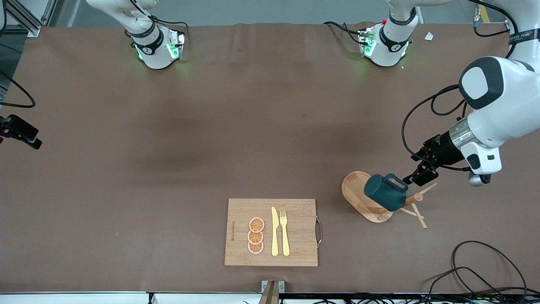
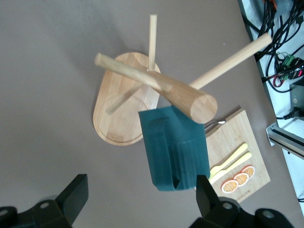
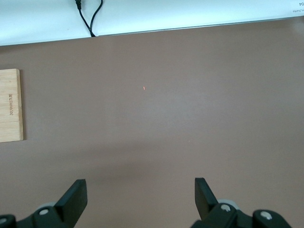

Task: Transfer cup from left to right arm and place
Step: 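Reach the left gripper to the teal mug on the wooden stand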

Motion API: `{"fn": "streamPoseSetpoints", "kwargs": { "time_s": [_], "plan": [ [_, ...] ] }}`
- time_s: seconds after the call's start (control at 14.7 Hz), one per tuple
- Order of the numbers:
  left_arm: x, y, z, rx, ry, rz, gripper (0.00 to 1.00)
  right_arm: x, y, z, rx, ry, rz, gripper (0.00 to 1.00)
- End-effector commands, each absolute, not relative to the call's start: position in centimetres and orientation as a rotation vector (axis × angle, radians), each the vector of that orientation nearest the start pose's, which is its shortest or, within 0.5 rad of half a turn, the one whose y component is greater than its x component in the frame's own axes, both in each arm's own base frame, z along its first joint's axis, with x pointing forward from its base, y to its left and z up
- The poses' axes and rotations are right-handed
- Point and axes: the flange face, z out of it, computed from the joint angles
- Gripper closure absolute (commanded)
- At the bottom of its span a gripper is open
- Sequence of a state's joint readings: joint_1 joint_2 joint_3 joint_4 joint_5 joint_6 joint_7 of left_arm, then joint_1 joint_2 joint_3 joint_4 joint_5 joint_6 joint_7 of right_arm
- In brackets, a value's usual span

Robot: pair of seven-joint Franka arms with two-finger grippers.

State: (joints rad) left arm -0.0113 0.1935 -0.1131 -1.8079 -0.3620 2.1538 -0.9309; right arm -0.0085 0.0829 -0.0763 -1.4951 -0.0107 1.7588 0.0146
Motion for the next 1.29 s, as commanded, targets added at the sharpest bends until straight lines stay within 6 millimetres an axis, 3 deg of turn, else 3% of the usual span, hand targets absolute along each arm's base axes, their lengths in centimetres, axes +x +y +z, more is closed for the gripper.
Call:
{"fn": "streamPoseSetpoints", "kwargs": {
  "time_s": [0.0,0.68,1.22],
  "plan": [
    [62.9,-9.4,45.4,-3.095,-1.747,0.124,0.0,59.8,-5.0,63.4,-3.157,0.148,-0.295,0.0],
    [65.5,-10.3,42.0,-3.105,-1.83,0.21,0.0,59.8,-5.1,63.4,-3.157,0.151,-0.295,0.0],
    [66.1,-10.3,39.2,-3.077,-1.878,0.302,0.0,59.8,-5.1,63.5,-3.159,0.151,-0.298,0.0]
  ]
}}
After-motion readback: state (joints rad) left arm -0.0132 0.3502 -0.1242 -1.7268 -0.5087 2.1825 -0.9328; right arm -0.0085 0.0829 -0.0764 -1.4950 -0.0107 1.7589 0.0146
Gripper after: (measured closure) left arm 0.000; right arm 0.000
